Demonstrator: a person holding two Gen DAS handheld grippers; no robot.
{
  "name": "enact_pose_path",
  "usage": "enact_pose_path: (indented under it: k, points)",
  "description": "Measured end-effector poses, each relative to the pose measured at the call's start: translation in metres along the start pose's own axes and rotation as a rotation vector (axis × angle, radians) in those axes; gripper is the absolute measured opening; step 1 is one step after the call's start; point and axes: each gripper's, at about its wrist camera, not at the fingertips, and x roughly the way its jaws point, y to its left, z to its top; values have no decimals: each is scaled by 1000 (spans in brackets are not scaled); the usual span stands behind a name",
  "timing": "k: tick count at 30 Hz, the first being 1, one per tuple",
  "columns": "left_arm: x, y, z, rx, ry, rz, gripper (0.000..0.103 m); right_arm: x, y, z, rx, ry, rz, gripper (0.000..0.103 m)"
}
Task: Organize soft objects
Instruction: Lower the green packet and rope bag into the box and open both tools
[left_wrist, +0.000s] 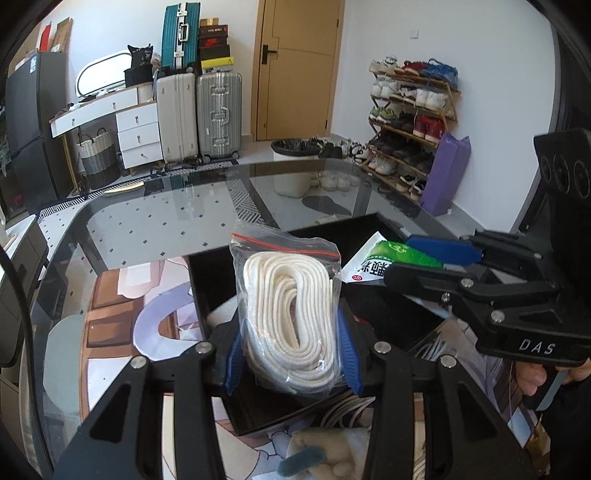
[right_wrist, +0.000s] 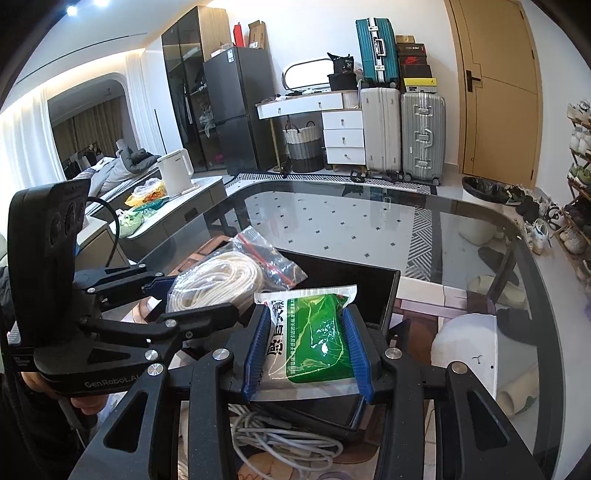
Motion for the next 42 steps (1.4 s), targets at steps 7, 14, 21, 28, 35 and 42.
enact_pose_path:
  k: [7,14,21,28,35,42]
  points:
    - [4,-5,1,51,15,9,42,16,0,0,-15,44,-1,41]
    - [2,-1,0,74,22,9,42,21,8,-6,-30,61,1,41]
    - [-1,1,-2,88,18,-1,42,21,19,-12,-32,63,28,41]
    - [-5,2,-2,95,22,3,44,14,25,-14,-42,51,13,51]
    - [-34,1,-6,55,-26,-20,90,-31,18,-14,-22,-12,-1,91]
    - [-62,4,-18,22,-72,-6,103,-68,4,-30,46,-34,-34,102]
